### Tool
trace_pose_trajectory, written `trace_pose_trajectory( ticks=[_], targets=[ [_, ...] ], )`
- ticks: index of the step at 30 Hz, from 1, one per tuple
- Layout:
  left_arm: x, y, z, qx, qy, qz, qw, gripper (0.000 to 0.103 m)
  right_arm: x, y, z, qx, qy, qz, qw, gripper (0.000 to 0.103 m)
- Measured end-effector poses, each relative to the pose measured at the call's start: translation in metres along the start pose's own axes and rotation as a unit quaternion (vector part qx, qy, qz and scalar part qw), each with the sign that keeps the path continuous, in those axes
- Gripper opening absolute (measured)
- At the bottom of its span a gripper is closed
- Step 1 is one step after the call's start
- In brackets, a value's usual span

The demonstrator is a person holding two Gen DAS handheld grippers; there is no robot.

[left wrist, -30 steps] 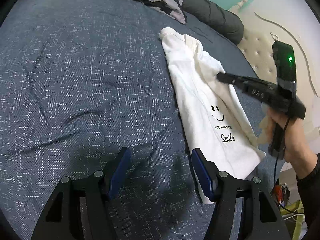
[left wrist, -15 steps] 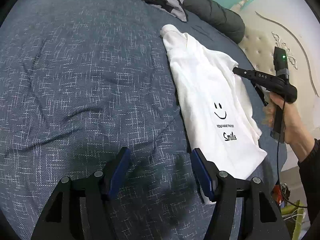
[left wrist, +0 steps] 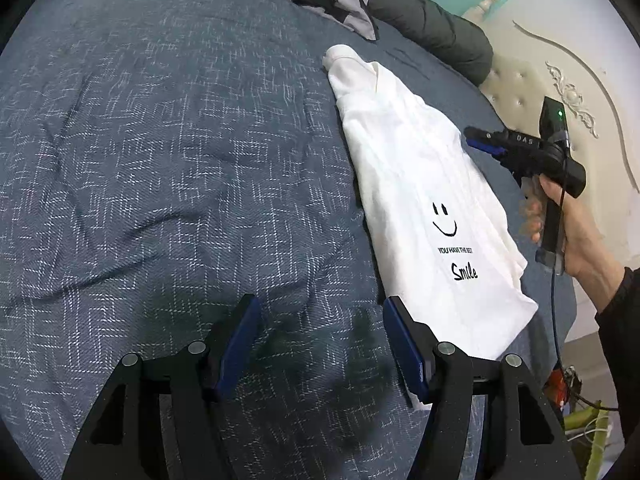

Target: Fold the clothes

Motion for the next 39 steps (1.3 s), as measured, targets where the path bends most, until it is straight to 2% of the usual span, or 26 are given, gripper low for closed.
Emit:
trace_pose_trajectory(
  ticks=[5, 6, 9, 12, 15, 22, 25, 26, 28, 31, 33, 36, 39],
  targets=[
    [-0.001, 0.0, 0.0, 0.0, -0.002, -0.002, 1.0, 0.068, -0.005, 0.013, 0.002, -0.014, -0.021, 0.005, 1.0, 0.043],
    [-0.001, -0.001, 0.0, -0.001, -0.002, -0.002, 1.0, 0.068, -0.006, 0.016, 0.002, -0.016, -0.025, 0.008, 1.0, 0.032],
    [-0.002, -0.002, -0.001, -0.001, -0.002, -0.001, 1.0, 0.068, -0.008, 0.018, 0.002, -0.017, -0.032, 0.013, 0.999, 0.01],
    [-0.002, -0.003, -0.002, -0.001, -0.002, -0.001, 1.0, 0.068, -0.005, 0.014, 0.002, -0.005, -0.021, 0.017, 1.0, 0.006],
    [-0.003, -0.004, -0.003, -0.001, -0.002, 0.0, 1.0, 0.068, 0.004, 0.012, 0.004, 0.007, -0.001, 0.007, 1.0, 0.006],
    [0.0, 0.0, -0.001, -0.002, -0.001, 0.002, 1.0, 0.068, 0.017, 0.035, 0.001, -0.019, 0.013, -0.009, 1.0, 0.006],
    [-0.002, -0.002, -0.004, -0.003, -0.001, 0.002, 1.0, 0.068, 0.018, 0.029, 0.003, -0.012, 0.01, -0.008, 1.0, 0.006],
    [-0.001, -0.002, -0.004, -0.003, -0.001, 0.003, 1.0, 0.068, 0.018, 0.025, 0.004, -0.01, 0.008, -0.01, 1.0, 0.01],
    [0.0, -0.003, -0.005, -0.003, 0.001, 0.004, 1.0, 0.068, 0.018, 0.014, 0.005, -0.006, 0.007, -0.009, 1.0, 0.011],
    [0.003, -0.004, -0.005, -0.001, 0.002, 0.002, 1.0, 0.068, 0.015, -0.005, 0.0, -0.006, 0.009, 0.009, 1.0, 0.013],
    [0.005, -0.004, -0.004, -0.001, 0.004, 0.001, 1.0, 0.068, 0.012, -0.016, -0.009, -0.015, 0.012, 0.024, 1.0, 0.025],
    [0.008, -0.004, -0.004, -0.001, 0.006, -0.001, 1.0, 0.068, 0.005, -0.034, -0.03, -0.035, 0.008, 0.043, 0.998, 0.03],
    [0.012, -0.003, -0.005, -0.002, 0.011, 0.0, 0.9999, 0.068, 0.004, -0.045, -0.051, -0.049, 0.009, 0.046, 0.998, 0.03]
  ],
)
Point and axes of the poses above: each gripper's, at about its wrist camera, not at the fingertips, and y roughly the way its jaws point, x to its right, z to its top, the point moved 7 cm from there along y, roughly the way its jaws point, and after that the axes turned 6 degrees about z, right-handed, at the moved point
